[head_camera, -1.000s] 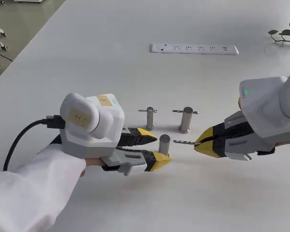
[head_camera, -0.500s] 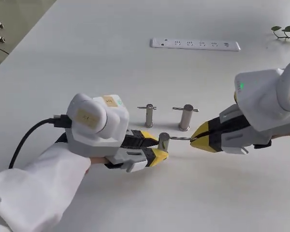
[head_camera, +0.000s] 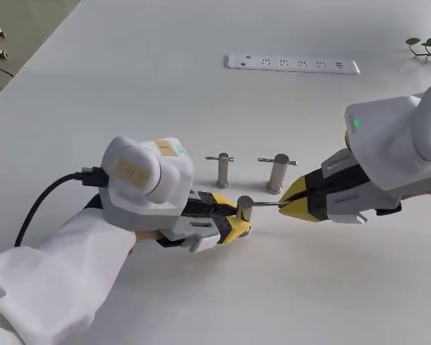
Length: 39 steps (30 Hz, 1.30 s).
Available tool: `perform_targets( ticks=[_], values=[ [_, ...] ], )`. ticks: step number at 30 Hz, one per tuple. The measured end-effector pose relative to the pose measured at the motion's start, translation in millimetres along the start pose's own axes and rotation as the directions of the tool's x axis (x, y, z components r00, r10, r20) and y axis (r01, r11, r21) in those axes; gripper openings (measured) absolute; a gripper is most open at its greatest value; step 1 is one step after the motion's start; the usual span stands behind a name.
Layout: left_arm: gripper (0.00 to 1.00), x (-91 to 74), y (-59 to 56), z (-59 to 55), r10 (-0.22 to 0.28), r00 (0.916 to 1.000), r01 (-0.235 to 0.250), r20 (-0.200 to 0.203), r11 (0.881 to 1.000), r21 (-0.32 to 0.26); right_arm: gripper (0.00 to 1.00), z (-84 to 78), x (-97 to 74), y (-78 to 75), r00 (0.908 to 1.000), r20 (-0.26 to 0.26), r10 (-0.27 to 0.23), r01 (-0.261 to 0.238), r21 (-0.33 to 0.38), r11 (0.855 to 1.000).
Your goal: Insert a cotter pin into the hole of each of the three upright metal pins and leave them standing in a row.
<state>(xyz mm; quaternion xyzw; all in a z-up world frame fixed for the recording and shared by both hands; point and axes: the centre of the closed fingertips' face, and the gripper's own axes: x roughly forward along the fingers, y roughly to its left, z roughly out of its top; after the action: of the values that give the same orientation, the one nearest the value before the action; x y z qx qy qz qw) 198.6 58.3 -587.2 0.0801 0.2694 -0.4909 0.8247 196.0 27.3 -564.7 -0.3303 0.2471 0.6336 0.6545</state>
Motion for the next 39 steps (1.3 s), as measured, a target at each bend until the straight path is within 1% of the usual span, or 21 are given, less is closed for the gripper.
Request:
perform_targets(
  ticks=[3, 10, 12, 18, 20, 24, 27, 29, 33, 37, 38, 39],
  values=[
    [0.12, -0.7, 0.3, -0.4, -0.002, 1.0000, 0.002, 0.003, 1.000, -0.003, 0.00, -2.5, 2.3, -2.1, 1.0000, 0.000, 0.004, -0.004, -0.006, 1.000],
    [0.12, 0.5, 0.6, -0.7, -0.007, 1.0000, 0.007, 0.005, 1.000, 0.001, 0.00, 2.4, 5.5, -0.9, 0.9998, 0.003, 0.022, -0.022, -0.020, 1.000],
    [0.12, 0.7, 0.8, -0.7, -0.007, 0.9999, 0.007, 0.007, 1.000, 0.000, 0.00, 10.4, 8.0, 0.7, 0.9993, 0.018, 0.034, -0.034, -0.013, 0.999],
    [0.12, 0.8, 0.9, -0.7, -0.007, 1.0000, 0.007, 0.005, 1.000, -0.008, 0.00, 20.7, 13.4, 3.8, 0.9985, 0.025, 0.048, -0.048, -0.033, 0.998],
    [0.12, 0.7, 1.2, -0.6, -0.009, 0.9999, 0.010, 0.007, 1.000, -0.018, 0.00, 22.0, 14.3, 4.2, 0.9983, 0.023, 0.053, -0.052, -0.051, 0.997],
    [0.12, 0.9, 1.3, -0.6, -0.012, 0.9999, 0.012, 0.006, 1.000, -0.012, 0.00, 20.8, 15.5, 3.2, 0.9984, 0.008, 0.055, -0.054, -0.079, 0.995],
    [0.12, 1.1, 1.1, -0.4, -0.014, 0.9999, 0.014, 0.005, 1.000, -0.011, 0.00, 19.4, 17.3, 2.4, 0.9987, -0.011, 0.050, -0.051, -0.120, 0.991],
    [0.12, 1.1, 1.2, -0.7, -0.015, 0.9999, 0.015, 0.000, 1.000, 0.003, 0.00, 17.7, 18.5, 0.4, 0.9985, -0.019, 0.051, -0.053, -0.126, 0.991],
    [0.12, 1.6, 0.9, -1.1, -0.011, 0.9999, 0.011, -0.009, 1.000, 0.025, 0.00, 19.9, 21.4, -0.1, 0.9975, -0.034, 0.061, -0.066, -0.176, 0.982],
    [0.12, 1.8, 1.2, -1.8, -0.009, 0.9999, 0.009, -0.011, 1.000, 0.025, 0.00, 19.9, 20.9, -0.3, 0.9975, -0.035, 0.062, -0.067, -0.174, 0.983],
    [0.12, 1.7, 1.1, -1.7, -0.009, 0.9999, 0.010, -0.010, 1.000, 0.026, 0.00, 20.2, 21.0, 0.6, 0.9974, -0.030, 0.066, -0.069, -0.161, 0.984],
    [0.13, 1.5, 0.5, -1.3, -0.012, 0.9999, 0.013, -0.008, 1.000, 0.026, 0.02, 20.6, 20.4, 1.9, 0.9970, -0.024, 0.073, -0.076, -0.134, 0.988]
  ],
)
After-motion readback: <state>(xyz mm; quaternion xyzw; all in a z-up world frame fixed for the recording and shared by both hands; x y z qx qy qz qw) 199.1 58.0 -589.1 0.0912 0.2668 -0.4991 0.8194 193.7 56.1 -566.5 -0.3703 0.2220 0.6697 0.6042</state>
